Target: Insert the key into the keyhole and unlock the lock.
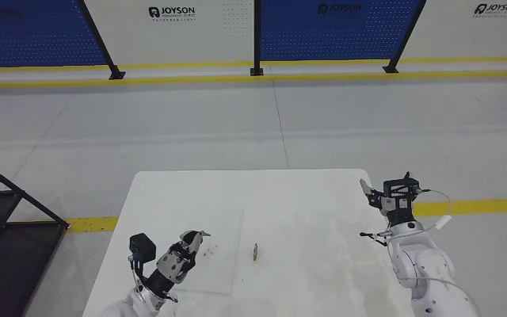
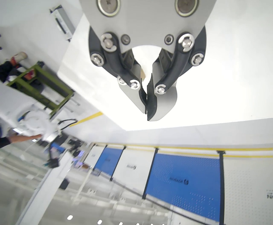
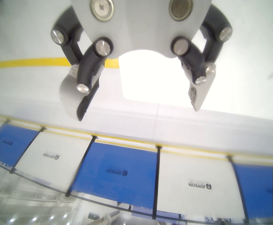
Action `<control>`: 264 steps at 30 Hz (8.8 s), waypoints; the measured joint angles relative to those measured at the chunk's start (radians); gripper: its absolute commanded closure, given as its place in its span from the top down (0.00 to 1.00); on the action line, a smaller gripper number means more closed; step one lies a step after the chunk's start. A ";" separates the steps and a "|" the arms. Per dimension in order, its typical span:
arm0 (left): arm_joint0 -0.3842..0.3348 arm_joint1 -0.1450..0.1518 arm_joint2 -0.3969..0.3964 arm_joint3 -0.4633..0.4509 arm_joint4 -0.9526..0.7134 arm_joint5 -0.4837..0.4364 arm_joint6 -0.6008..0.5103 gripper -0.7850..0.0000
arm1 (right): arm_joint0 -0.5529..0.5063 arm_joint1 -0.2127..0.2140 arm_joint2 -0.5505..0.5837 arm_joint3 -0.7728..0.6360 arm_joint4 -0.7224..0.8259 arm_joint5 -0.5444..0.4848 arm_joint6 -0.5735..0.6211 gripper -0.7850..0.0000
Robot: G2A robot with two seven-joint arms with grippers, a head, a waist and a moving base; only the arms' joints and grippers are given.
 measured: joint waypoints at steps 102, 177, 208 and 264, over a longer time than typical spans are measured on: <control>-0.112 -0.008 0.127 0.121 -0.170 -0.294 0.120 0.00 | 0.044 -0.116 -0.493 0.214 0.649 -0.745 -0.222 0.00; -0.383 -0.166 0.549 0.424 -0.203 -0.345 0.532 0.00 | 0.158 -0.261 -0.781 0.435 0.540 -0.876 -0.907 0.00; -0.391 -0.194 0.548 0.440 -0.194 -0.341 0.517 0.00 | 0.136 -0.263 -0.765 0.391 0.568 -0.836 -0.861 0.00; -0.360 -0.024 0.532 0.357 -0.343 -0.359 0.191 0.45 | 0.042 -0.193 -0.552 0.274 0.777 -0.954 -0.297 0.00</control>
